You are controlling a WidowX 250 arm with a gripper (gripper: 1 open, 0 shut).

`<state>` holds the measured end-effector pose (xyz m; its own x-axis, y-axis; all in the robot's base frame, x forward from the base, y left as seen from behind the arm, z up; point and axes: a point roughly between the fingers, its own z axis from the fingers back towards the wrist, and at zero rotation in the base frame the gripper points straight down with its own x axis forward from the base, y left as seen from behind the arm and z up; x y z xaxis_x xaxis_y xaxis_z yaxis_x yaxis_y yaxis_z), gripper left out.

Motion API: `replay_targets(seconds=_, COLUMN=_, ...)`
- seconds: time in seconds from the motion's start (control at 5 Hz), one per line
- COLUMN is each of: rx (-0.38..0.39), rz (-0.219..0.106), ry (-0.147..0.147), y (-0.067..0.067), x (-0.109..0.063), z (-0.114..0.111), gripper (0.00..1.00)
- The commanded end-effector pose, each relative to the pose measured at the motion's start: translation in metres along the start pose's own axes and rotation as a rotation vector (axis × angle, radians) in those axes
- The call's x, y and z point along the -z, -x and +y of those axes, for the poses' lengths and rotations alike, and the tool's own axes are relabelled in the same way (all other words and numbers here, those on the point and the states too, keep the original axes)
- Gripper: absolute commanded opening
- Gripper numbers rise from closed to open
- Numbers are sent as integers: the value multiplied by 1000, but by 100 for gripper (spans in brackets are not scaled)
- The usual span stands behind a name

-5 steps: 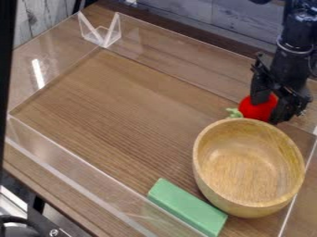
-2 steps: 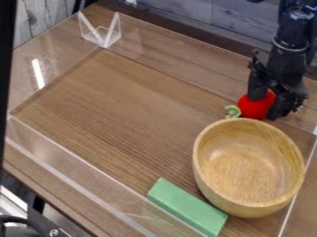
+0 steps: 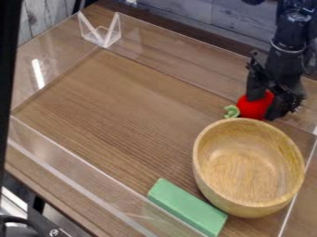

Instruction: Move the red object to the left side of the table

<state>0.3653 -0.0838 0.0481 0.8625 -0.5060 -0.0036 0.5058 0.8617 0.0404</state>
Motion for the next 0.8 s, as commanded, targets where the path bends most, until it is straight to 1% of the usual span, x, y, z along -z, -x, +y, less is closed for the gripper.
replay_targets(seconds=0.0, rx=-13, rz=-70, ry=-22, y=-11, x=-13, z=10, gripper=100)
replay_targets(seconds=0.2, rx=-18, rz=-74, ry=-22, y=-12, x=-11, z=11, gripper=100)
replay_targets(seconds=0.4, rx=-19, rz=-73, ry=-19, y=-12, x=-8, z=11, gripper=0)
replay_targets(seconds=0.6, rx=-20, rz=-70, ry=-15, y=-12, x=-3, z=11, gripper=0)
